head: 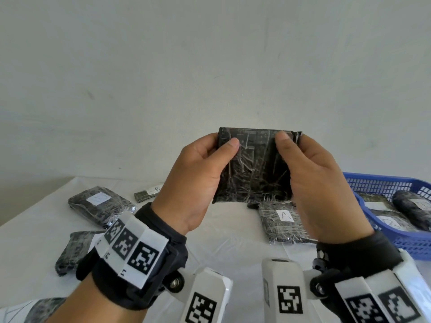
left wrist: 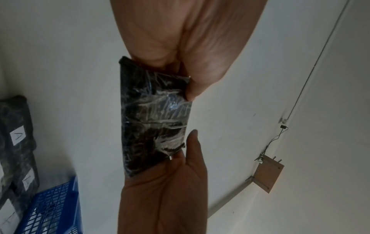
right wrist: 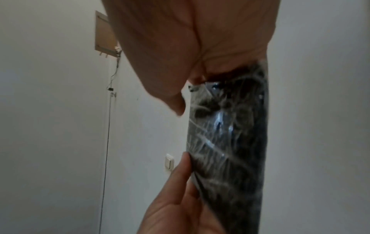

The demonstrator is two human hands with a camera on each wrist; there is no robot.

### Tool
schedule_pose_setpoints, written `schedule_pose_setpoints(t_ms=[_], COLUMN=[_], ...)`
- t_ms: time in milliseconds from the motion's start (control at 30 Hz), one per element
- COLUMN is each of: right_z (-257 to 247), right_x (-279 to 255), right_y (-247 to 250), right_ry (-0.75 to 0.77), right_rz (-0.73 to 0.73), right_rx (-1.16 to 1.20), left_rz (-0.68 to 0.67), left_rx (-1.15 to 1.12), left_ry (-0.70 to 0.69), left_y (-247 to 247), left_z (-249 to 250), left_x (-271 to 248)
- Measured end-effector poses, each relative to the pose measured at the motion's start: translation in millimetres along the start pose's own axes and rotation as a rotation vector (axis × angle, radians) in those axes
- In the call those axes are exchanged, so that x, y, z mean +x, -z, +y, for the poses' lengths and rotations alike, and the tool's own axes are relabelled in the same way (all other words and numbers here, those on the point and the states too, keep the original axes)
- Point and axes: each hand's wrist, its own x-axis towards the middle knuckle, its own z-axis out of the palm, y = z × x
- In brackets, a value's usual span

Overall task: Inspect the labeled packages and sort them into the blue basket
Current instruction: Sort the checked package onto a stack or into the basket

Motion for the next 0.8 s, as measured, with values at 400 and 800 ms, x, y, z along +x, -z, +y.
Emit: schedule_pose_setpoints(t_ms=[400, 800], right_z=[3.9, 3.2], right_x=[0.2, -0.2], right_y=[-3.4, -3.5], right_ry=[0.122, 0.254], right_rz=[0.178, 0.221], right_rx=[-0.128, -0.204], left_rz=[-0.058, -0.003], left_rx=[0.269, 0.170], left_ry=[-0.127, -0.113], left_y=[-7.3, -10.9], left_z=[4.3, 7.2], left_x=[-7.4, -6.2])
